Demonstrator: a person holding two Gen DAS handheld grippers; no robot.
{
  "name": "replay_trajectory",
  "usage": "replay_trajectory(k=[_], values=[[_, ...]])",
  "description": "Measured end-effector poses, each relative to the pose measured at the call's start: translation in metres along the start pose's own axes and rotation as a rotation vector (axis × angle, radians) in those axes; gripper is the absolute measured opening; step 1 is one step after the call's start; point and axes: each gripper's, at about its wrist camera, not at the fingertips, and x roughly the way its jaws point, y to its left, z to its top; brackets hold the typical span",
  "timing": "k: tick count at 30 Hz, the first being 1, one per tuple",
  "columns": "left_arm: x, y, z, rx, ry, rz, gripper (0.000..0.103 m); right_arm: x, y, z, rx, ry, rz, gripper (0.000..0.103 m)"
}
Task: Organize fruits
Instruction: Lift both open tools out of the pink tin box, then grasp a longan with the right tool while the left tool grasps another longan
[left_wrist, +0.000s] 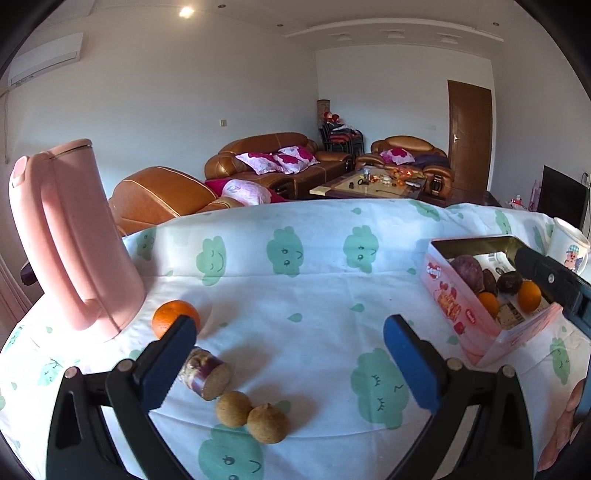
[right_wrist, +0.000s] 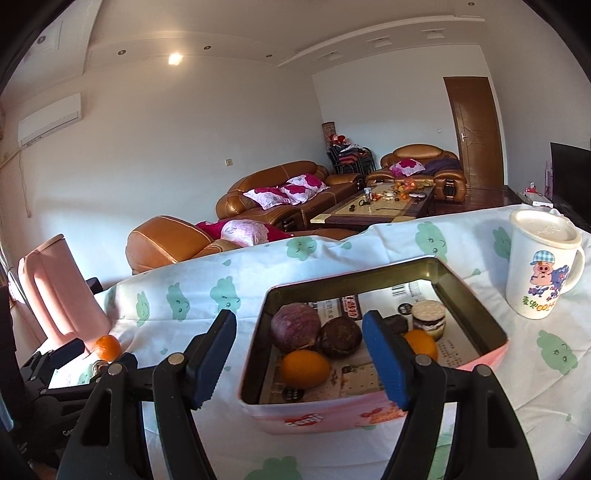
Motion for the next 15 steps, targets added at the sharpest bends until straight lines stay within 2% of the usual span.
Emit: replay_trajectory(k=[5, 15], values=[[0.004, 0.025, -0.002, -0.004, 0.024, 0.028, 0.103, 0.002, 0.029, -0.004, -0.016, 0.018, 0.057, 0.072], [0.020, 0.091, 0.000, -0.020, 0.136, 0.139, 0.103, 0.018, 0.092, -0.021, -0.125, 0.128, 0.200, 0.072]])
